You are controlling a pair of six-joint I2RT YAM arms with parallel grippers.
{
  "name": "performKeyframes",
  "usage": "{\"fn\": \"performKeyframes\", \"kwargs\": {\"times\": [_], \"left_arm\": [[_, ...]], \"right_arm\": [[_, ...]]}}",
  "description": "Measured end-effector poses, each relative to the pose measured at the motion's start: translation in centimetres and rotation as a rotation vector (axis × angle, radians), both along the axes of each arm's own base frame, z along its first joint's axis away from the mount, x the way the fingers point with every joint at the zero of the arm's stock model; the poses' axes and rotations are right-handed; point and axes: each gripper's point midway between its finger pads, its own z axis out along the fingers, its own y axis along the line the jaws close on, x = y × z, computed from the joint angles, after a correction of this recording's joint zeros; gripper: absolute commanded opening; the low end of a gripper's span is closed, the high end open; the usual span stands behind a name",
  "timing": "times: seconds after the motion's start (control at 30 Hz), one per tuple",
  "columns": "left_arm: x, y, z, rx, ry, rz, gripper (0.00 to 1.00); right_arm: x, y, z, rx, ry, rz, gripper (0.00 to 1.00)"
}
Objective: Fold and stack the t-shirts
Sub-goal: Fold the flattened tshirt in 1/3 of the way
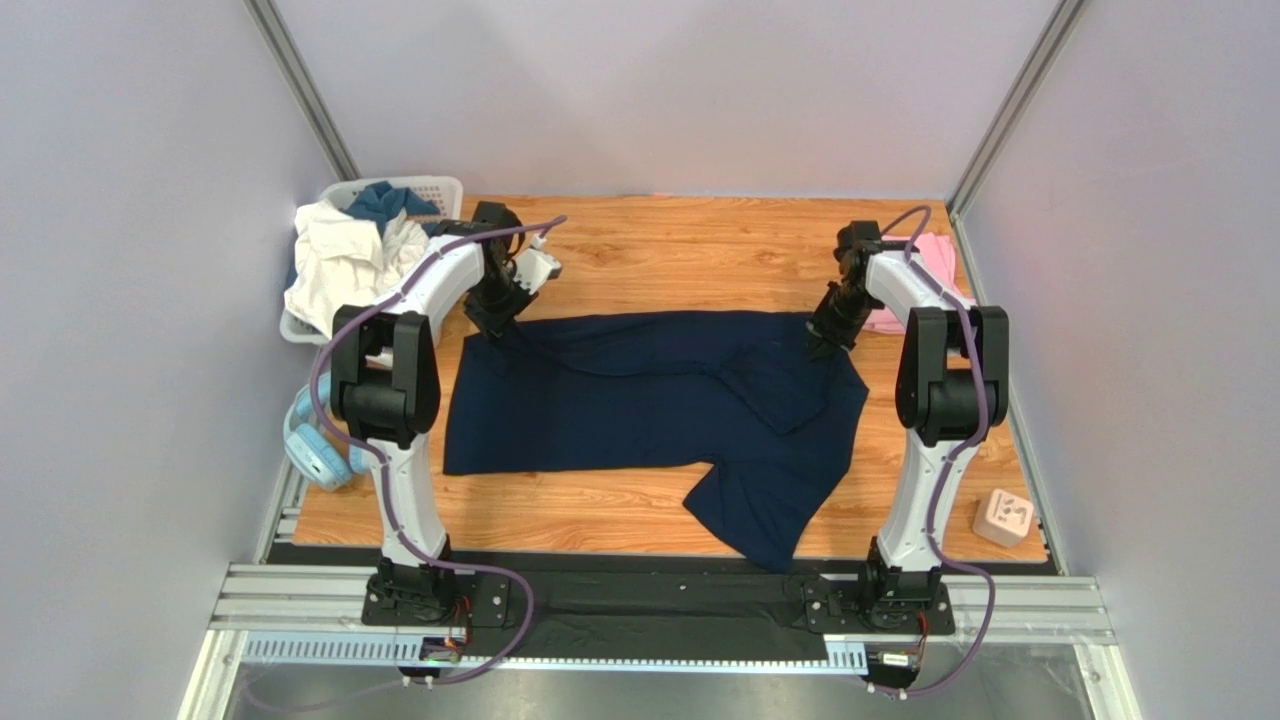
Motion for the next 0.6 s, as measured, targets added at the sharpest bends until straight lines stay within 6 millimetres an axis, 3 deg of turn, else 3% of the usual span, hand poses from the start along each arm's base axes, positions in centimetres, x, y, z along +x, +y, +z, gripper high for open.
{"fn": "performKeyframes", "kwargs": {"times": [0.3,0.47,0.6], "left_arm": [[-1.8,-2.6,2.7,-0.082,-0.015,-0.043,0.00],[-0.9,-2.4,3.5,-0.025,-0.065,-0.069,0.00],[1.9,-0.9,4.6,0.074,-0.155,-0.091,0.00]], "right_arm": [[1.4,-2.7,1.5,-0.010,-0.033,-0.061,0.00],[1.4,-1.4,1.7,0.021,-0.038,-0.035,0.00],[1.5,0.5,1.7,0.050,-0.047,0.004,0.00]]}}
